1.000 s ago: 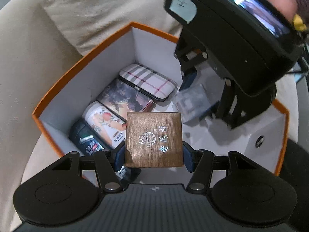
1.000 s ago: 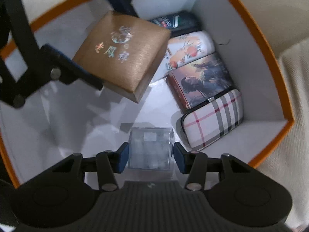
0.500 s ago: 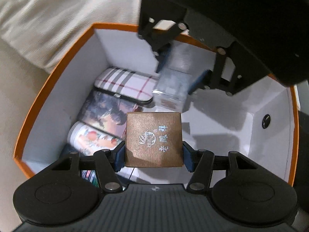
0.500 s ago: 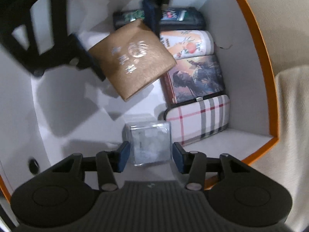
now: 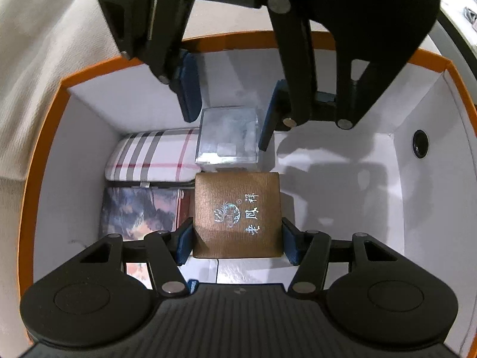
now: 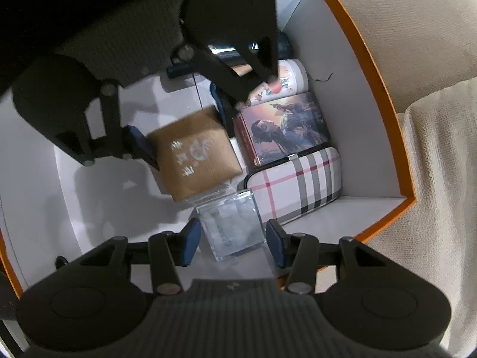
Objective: Organize rigid objects
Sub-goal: 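Lower the clear cube and brown box into the box, open both grippers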
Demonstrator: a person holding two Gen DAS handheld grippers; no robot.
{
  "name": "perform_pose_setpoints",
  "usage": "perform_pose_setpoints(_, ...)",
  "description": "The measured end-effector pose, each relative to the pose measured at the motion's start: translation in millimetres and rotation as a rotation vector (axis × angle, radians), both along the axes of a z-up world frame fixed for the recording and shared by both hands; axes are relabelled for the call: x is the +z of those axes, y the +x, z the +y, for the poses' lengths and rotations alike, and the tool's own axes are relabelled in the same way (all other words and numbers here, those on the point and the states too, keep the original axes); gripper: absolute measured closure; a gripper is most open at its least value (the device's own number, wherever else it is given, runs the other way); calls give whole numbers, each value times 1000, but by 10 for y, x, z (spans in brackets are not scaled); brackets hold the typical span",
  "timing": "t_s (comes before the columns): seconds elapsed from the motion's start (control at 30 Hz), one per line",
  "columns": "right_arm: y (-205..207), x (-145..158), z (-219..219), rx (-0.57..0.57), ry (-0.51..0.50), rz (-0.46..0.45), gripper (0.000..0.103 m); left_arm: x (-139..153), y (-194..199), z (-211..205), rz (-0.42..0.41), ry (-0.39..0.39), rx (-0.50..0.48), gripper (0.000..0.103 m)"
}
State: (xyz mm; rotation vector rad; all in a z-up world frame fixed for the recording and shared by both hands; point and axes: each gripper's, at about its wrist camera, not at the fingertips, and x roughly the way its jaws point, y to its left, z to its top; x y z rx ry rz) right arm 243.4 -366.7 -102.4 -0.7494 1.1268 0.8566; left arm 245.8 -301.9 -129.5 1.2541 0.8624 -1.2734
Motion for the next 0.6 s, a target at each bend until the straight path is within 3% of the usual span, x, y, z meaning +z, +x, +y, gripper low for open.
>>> perform_pose_setpoints(0.23,-43,6,-8,16,16,-8,53,37,-51,21,-72,-18,5,20)
perform_pose_setpoints(0.3,-50,3,-4,23,13,-12,53,108,-54,52,-88,-11,46,16)
perform_pose_setpoints(0.4,-87,7,-1,38,5,-22,53,221,-9,114,-42,21,164,16)
perform_pose_setpoints(0.53,-112,-74,15,74,-21,-39,56,255,97,178,70,47,331,37)
perform_pose_setpoints(0.6,-131,-105,30,86,-40,-58,56,239,123,192,106,29,361,48)
